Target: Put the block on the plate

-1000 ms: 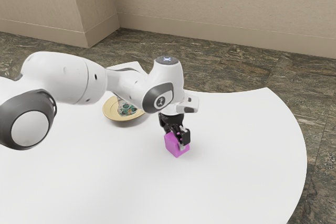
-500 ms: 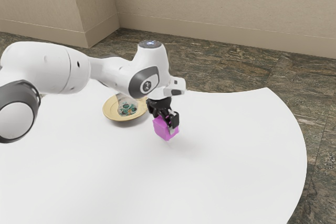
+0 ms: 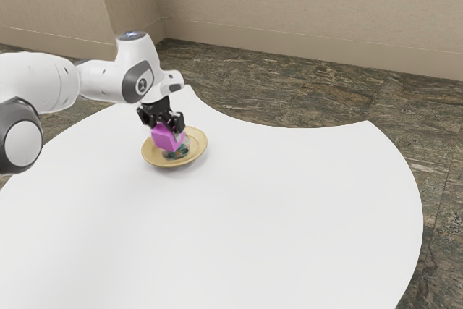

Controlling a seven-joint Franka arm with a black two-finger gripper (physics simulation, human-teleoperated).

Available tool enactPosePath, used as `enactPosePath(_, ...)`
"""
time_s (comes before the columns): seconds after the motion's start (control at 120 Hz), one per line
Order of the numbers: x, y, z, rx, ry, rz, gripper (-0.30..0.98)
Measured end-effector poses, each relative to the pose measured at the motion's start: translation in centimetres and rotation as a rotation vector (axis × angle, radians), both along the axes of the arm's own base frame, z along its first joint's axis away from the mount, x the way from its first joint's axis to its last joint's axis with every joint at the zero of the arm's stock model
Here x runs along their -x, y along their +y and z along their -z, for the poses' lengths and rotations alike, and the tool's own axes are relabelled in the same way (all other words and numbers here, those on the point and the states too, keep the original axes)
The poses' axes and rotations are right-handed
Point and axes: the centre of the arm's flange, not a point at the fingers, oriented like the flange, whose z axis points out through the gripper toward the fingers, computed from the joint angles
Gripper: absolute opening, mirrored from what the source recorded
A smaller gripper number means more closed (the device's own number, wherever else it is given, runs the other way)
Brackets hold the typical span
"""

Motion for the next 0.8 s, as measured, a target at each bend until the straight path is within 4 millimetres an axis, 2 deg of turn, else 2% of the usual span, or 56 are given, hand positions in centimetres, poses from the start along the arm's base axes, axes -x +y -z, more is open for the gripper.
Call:
enactPosePath(0.133, -1.0, -0.1, 1.6, 0.009, 0.003, -0.001, 0.44)
enactPosePath(0.267, -1.2, 0.2, 2.7, 0.014, 0.013, -0.007, 0.45)
enactPosePath(0.367, -1.2, 0.2, 2.9, 0.023, 0.015, -0.009, 0.52)
enactPosePath(0.417, -1.2, 0.2, 2.2, 0.026, 0.007, -0.009, 0.55)
enactPosePath(0.533, -0.8, -0.8, -1.3, 0.022, -0.023, 0.003, 0.61)
enactPosePath(0.633, 1.6, -2.8, -3.4, 0.017, -0.004, 0.029, 0.64)
enactPosePath(0.8, 9.4, -7.5, -8.3, -0.042, 0.031, 0.087, 0.66)
